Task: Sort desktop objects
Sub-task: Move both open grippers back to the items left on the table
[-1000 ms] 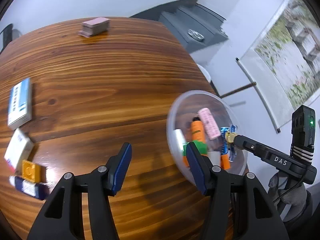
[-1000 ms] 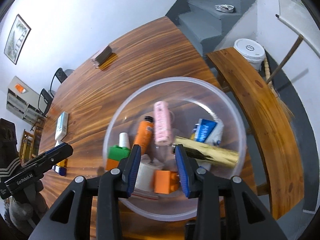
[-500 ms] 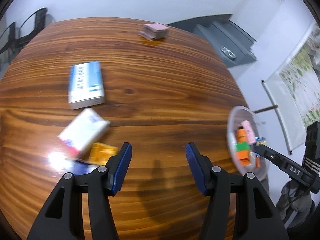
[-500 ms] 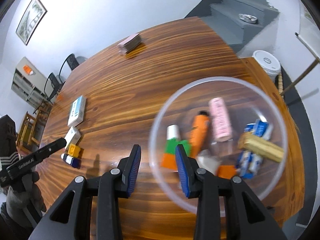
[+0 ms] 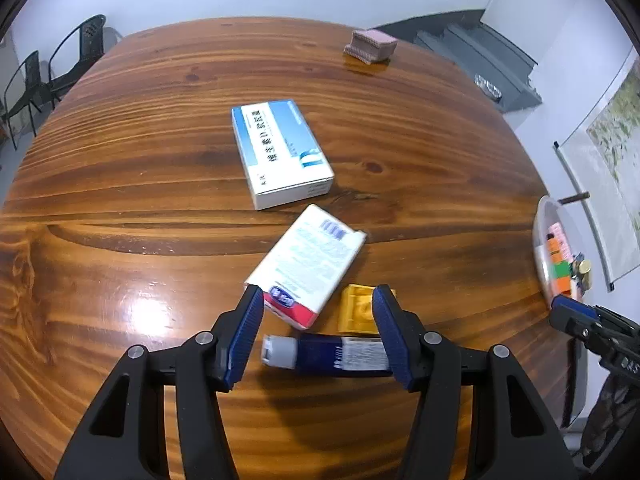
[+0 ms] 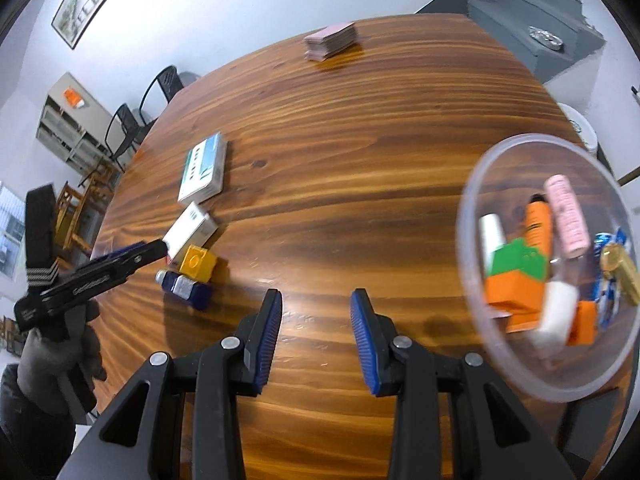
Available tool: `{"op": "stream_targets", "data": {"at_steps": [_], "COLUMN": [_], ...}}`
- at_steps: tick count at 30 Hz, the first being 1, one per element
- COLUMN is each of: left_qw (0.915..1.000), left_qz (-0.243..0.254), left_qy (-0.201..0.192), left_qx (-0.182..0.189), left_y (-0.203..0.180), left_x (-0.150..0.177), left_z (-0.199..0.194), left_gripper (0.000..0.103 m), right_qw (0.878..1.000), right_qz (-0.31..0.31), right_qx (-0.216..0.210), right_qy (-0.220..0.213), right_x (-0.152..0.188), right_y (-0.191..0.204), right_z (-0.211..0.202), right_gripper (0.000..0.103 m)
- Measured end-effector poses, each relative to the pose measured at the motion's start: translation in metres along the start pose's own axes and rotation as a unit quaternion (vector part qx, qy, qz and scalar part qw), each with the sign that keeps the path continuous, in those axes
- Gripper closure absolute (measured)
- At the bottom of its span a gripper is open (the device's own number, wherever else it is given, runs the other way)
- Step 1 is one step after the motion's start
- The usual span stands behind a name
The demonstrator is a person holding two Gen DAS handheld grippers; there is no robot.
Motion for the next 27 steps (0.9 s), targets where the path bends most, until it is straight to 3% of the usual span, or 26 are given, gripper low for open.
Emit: {"op": "stream_targets", "data": {"at_steps": [15, 21, 22, 24, 27], "left_qw": [0.9978, 0.9939, 0.9926, 0.9900, 0.9851], "left_qz": [0.057, 0.102, 0.114, 0.135, 0.169], "left_qy": [0.027, 0.033, 0.034, 0.032, 0.026], "left_qx": [0.023, 0.024, 0.024, 0.026, 0.021], "left_y": [0.012, 0.006, 0.005, 0.001, -0.004], "left_x": [-0.003, -0.007, -0.008, -0.010, -0.015], "left_z": [0.021, 0.024, 0.025, 0.025, 0.024], "left_gripper": [0.043, 0.043, 0.041, 0.029, 0.028], "right_qw": [0.999, 0.999, 0.999, 0.999, 0.999], "right_qz": [-0.008, -0.004, -0.004, 0.000, 0.004], "right_qx": [-0.004, -0.005, -0.005, -0.005, -0.006], "right_qy": [0.036, 0.043, 0.043, 0.045, 0.047], "right_x": [0.004, 0.004, 0.004, 0.005, 0.006], "right_y": [0.055, 0.063, 0.064, 0.064, 0.064], "right_z": [0.039, 0.049, 0.050, 0.052, 0.054], "right_gripper": [0.063, 0.063, 0.063, 0.063, 0.063]}}
Point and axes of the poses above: each gripper's, at about its wrist camera, not at the fingertips, and z roughly the way its jaws point, y to its left, x to its underside, the point moved 9 cm from there along z, roughly the way its jaws point, and after that the axes turned 8 degrees about -z, right-handed, at the moved point
